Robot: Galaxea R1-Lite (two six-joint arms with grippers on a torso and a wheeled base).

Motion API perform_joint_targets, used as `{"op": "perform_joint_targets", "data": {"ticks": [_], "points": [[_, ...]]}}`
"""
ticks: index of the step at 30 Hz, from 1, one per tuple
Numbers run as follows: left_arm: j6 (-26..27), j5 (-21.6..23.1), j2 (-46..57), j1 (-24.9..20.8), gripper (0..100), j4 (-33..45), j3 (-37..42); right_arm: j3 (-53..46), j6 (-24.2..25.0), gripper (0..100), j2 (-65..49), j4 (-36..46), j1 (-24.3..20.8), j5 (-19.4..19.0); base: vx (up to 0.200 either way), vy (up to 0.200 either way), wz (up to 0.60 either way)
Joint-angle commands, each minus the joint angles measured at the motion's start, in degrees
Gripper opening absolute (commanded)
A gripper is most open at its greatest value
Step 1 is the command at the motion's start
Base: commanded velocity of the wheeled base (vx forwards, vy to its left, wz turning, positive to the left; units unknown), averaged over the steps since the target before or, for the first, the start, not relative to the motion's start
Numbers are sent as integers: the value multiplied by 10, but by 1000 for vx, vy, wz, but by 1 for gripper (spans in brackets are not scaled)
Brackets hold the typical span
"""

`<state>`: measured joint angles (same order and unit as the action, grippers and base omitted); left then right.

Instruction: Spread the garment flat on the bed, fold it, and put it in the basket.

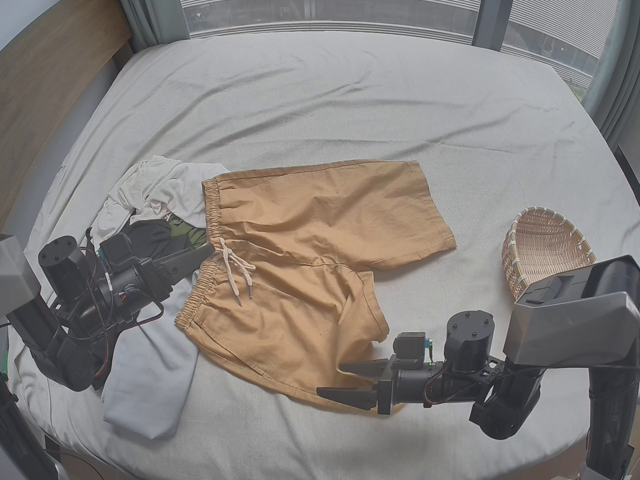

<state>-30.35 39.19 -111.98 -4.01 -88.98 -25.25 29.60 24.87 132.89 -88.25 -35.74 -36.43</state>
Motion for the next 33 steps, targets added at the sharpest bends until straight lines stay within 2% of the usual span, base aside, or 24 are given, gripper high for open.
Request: {"op": "perform_joint_targets", "data": {"ticks": [1, 7, 13, 22, 33], "points": [[-1, 0, -1, 1, 100, -1, -2, -12, -4, 100, -34, 0, 29, 12, 0, 0, 0], [-1, 0, -1, -1, 100, -1, -1, -13, -14, 100, -35, 0, 65, 50, 0, 0, 0], [-1, 0, -2, -1, 100, -1, -1, -13, -16, 100, -33, 0, 84, 50, 0, 0, 0], [-1, 0, -3, -3, 100, -1, -1, -31, -77, 100, -25, 0, 126, 52, 0, 0, 0], [-1, 0, -2, -4, 100, -1, -1, -19, -98, 100, -11, 0, 137, 51, 0, 0, 0]]}}
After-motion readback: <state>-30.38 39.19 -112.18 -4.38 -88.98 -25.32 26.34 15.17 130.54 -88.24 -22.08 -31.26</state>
